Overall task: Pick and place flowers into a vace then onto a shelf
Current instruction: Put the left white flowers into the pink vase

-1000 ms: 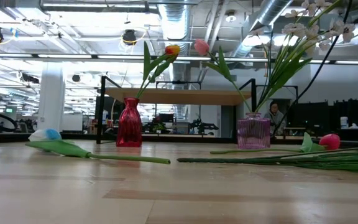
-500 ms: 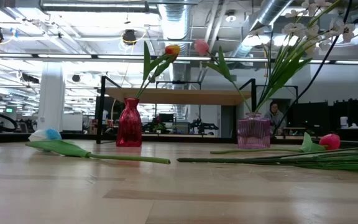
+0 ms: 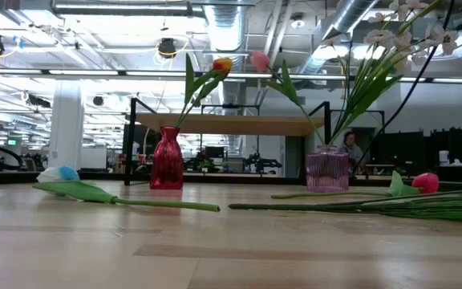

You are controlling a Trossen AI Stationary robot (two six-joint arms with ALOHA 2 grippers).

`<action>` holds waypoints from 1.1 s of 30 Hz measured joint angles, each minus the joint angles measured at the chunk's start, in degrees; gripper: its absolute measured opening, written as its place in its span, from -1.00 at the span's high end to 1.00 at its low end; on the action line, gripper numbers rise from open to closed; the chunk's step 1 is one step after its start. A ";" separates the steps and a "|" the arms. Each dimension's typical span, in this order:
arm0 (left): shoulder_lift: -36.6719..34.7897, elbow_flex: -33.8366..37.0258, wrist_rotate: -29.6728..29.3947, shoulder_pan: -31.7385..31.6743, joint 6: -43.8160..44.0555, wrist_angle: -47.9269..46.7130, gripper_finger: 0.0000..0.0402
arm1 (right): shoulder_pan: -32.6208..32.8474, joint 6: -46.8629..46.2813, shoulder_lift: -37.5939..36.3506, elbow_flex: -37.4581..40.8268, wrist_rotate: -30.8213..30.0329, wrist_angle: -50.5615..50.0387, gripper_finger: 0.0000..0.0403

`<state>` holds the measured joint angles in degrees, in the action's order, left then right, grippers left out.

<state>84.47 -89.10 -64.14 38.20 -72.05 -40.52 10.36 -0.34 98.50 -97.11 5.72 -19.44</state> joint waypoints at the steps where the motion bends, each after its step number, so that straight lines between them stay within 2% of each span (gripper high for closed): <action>1: 0.00 0.00 -0.92 0.05 1.50 -0.61 0.19 | -0.01 -0.02 0.00 -0.01 -0.06 0.00 0.99; 4: 0.01 0.00 -4.62 1.08 6.83 -2.72 0.04 | -0.05 -0.02 0.01 -0.01 -0.11 -0.07 1.00; 7: 0.02 0.00 -5.31 3.19 11.20 -5.12 -0.04 | -0.03 -0.02 0.02 0.01 -0.07 -0.22 1.00; 12: 0.02 0.00 -5.75 7.73 15.46 -4.49 -0.07 | -1.10 -0.02 0.02 0.00 -0.33 -0.28 1.00; 16: 0.02 0.00 -7.77 11.19 20.00 -2.75 -0.06 | -2.09 -0.02 0.02 0.00 -3.16 -0.26 1.00; 20: 0.02 0.00 -10.82 14.10 26.93 -2.16 -0.06 | -2.77 -0.07 -0.80 0.00 -9.08 -0.12 1.00; 24: 0.00 -0.02 -13.58 15.81 37.60 -2.91 -0.06 | -3.00 -0.09 -3.89 -0.65 -16.67 -1.68 1.00; 33: -1.09 -0.02 -8.93 14.63 66.53 -13.81 -0.06 | -1.96 1.71 -18.90 -0.76 -31.34 -4.03 1.00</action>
<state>83.37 -89.12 -73.07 52.83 -5.52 -54.33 8.40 1.37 79.60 -97.86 -25.62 -23.47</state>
